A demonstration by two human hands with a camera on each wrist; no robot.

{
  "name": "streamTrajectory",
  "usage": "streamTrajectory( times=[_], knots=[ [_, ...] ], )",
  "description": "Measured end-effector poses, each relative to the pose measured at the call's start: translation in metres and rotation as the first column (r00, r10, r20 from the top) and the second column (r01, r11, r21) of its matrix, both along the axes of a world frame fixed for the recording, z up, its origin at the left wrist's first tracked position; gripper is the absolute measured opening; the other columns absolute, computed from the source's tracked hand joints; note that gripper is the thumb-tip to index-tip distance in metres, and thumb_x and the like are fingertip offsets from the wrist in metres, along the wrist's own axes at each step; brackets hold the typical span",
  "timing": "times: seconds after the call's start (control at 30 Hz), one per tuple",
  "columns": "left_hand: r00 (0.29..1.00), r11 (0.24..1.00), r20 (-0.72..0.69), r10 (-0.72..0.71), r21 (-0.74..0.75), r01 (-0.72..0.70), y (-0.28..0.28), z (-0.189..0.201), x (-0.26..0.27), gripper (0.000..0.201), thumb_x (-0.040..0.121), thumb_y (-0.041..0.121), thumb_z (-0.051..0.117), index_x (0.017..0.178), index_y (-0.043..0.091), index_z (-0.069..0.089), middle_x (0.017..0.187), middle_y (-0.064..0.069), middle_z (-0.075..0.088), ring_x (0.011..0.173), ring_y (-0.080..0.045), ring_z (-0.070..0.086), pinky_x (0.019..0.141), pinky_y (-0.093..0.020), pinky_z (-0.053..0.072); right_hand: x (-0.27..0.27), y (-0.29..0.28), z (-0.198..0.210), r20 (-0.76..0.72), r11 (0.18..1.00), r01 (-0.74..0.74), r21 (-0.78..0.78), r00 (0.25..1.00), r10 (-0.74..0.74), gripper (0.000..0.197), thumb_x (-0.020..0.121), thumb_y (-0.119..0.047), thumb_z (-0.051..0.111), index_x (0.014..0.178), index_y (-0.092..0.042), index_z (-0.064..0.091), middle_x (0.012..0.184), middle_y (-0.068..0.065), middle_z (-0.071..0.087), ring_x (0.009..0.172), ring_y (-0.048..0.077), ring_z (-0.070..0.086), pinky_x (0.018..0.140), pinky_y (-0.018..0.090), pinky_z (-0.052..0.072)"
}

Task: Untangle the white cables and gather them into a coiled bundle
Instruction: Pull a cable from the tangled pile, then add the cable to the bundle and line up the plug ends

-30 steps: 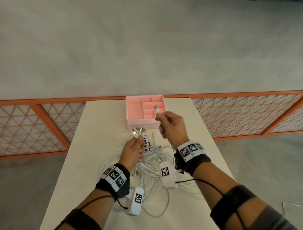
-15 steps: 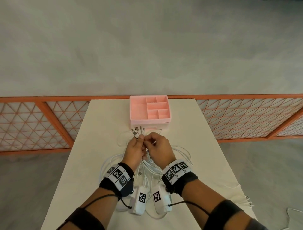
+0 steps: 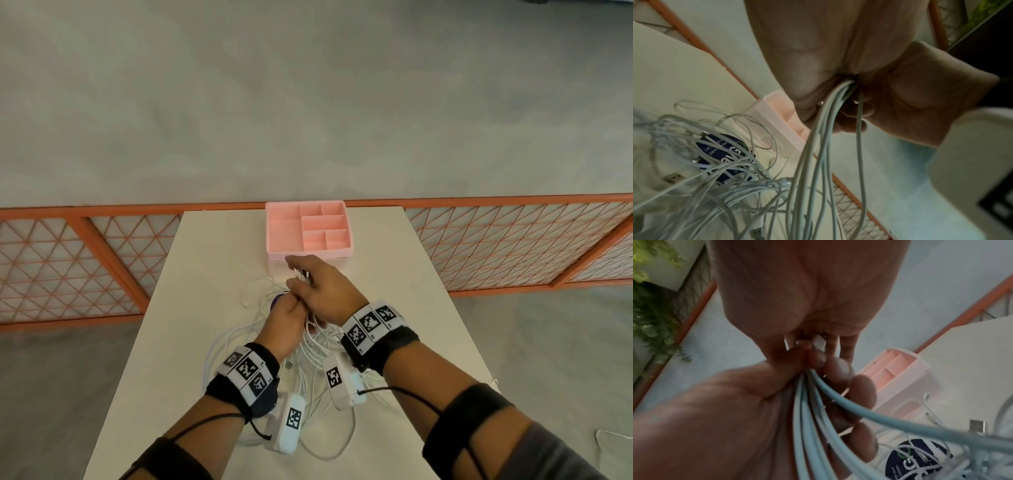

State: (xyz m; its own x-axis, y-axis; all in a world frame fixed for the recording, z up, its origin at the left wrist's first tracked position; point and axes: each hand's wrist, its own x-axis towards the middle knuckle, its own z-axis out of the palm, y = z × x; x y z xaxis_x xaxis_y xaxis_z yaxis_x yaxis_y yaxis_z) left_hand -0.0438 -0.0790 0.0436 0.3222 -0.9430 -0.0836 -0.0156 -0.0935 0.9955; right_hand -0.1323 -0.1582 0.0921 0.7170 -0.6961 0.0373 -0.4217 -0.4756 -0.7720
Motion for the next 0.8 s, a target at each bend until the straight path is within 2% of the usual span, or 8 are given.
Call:
streamTrajectory(
  times=[0.13, 0.27, 0.4, 0.53, 0.6, 0.67, 0.7, 0.8],
  knots=[
    [0.999, 1.0, -0.051, -0.002, -0.029, 0.001, 0.003, 0.004, 0.001, 0.035, 0.1, 0.003, 0.038, 0.076, 0.001, 0.064, 0.08, -0.029, 0.063, 0.076, -0.035, 0.059, 0.066, -0.035, 0.051, 0.002, 0.002, 0.0, 0.013, 0.996, -0.033, -0.079, 0.999, 0.034, 0.038, 0.097, -0.017, 0.056, 0.135, -0.013, 0.057, 0.131, 0.002, 0.059, 0.118, 0.016, 0.056, 0.105, 0.028, 0.041],
    [0.983, 1.0, -0.182, 0.017, -0.013, -0.02, 0.001, -0.001, 0.002, 0.023, 0.093, 0.01, 0.045, 0.079, 0.006, 0.063, 0.077, -0.019, 0.062, 0.071, -0.027, 0.06, 0.073, -0.039, 0.048, 0.005, 0.006, -0.002, 0.043, 0.989, -0.074, -0.126, 0.996, 0.08, 0.031, 0.097, -0.008, 0.051, 0.125, -0.008, 0.065, 0.119, 0.005, 0.062, 0.109, 0.018, 0.06, 0.1, 0.026, 0.045],
    [0.982, 1.0, -0.19, -0.014, 0.004, 0.015, 0.002, 0.001, 0.002, 0.035, 0.102, -0.005, 0.037, 0.075, 0.004, 0.056, 0.054, -0.006, 0.055, 0.051, -0.017, 0.053, 0.056, -0.032, 0.043, 0.003, 0.005, -0.001, 0.081, 0.999, 0.007, -0.039, 0.997, -0.004, 0.024, 0.095, -0.008, 0.054, 0.113, -0.009, 0.07, 0.113, 0.003, 0.068, 0.103, 0.014, 0.062, 0.093, 0.02, 0.046],
    [0.964, 0.999, -0.265, -0.017, 0.042, 0.029, 0.003, 0.004, 0.001, 0.033, 0.104, 0.002, 0.037, 0.074, 0.006, 0.05, 0.055, -0.003, 0.044, 0.053, -0.018, 0.043, 0.054, -0.029, 0.047, 0.001, 0.0, -0.005, 0.163, 0.988, 0.051, 0.144, 0.984, -0.074, 0.023, 0.096, -0.013, 0.055, 0.112, -0.016, 0.071, 0.088, -0.009, 0.068, 0.072, 0.002, 0.062, 0.071, 0.022, 0.05],
    [0.943, 0.999, -0.331, 0.039, 0.038, -0.028, 0.002, 0.01, 0.001, 0.034, 0.105, 0.005, 0.037, 0.077, 0.005, 0.057, 0.053, -0.004, 0.048, 0.057, -0.022, 0.044, 0.054, -0.029, 0.048, 0.0, 0.002, -0.014, 0.246, 0.971, 0.026, 0.238, 0.965, -0.086, 0.041, 0.097, -0.027, 0.057, 0.137, -0.029, 0.053, 0.106, -0.013, 0.065, 0.071, 0.0, 0.062, 0.068, 0.024, 0.05],
    [0.881, 0.992, -0.458, 0.118, 0.02, -0.122, -0.001, 0.017, 0.004, 0.029, 0.106, 0.012, 0.039, 0.092, 0.003, 0.063, 0.064, -0.007, 0.064, 0.066, -0.027, 0.057, 0.064, -0.033, 0.052, -0.003, 0.01, -0.024, 0.264, 0.946, -0.038, 0.322, 0.963, -0.051, 0.068, 0.094, -0.042, 0.06, 0.151, -0.034, 0.026, 0.136, -0.012, 0.049, 0.093, 0.009, 0.066, 0.077, 0.028, 0.055],
    [0.834, 0.986, -0.532, 0.148, 0.017, -0.165, -0.003, 0.019, 0.007, 0.027, 0.106, 0.018, 0.042, 0.096, 0.004, 0.063, 0.069, -0.007, 0.067, 0.069, -0.025, 0.063, 0.068, -0.035, 0.055, -0.005, 0.016, -0.027, 0.241, 0.929, -0.07, 0.364, 0.97, -0.021, 0.071, 0.092, -0.046, 0.061, 0.152, -0.032, 0.024, 0.136, -0.009, 0.049, 0.1, 0.016, 0.068, 0.082, 0.032, 0.057],
    [0.709, 0.96, -0.674, 0.207, -0.001, -0.282, -0.007, 0.021, 0.019, 0.026, 0.104, 0.028, 0.047, 0.086, 0.011, 0.053, 0.059, 0.001, 0.04, 0.052, -0.014, 0.04, 0.05, -0.027, 0.045, -0.02, 0.024, -0.039, 0.109, 0.922, -0.105, 0.372, 0.992, 0.069, 0.048, 0.09, -0.049, 0.064, 0.13, -0.027, 0.05, 0.09, 0.004, 0.069, 0.065, 0.017, 0.068, 0.062, 0.03, 0.055]
  ],
)
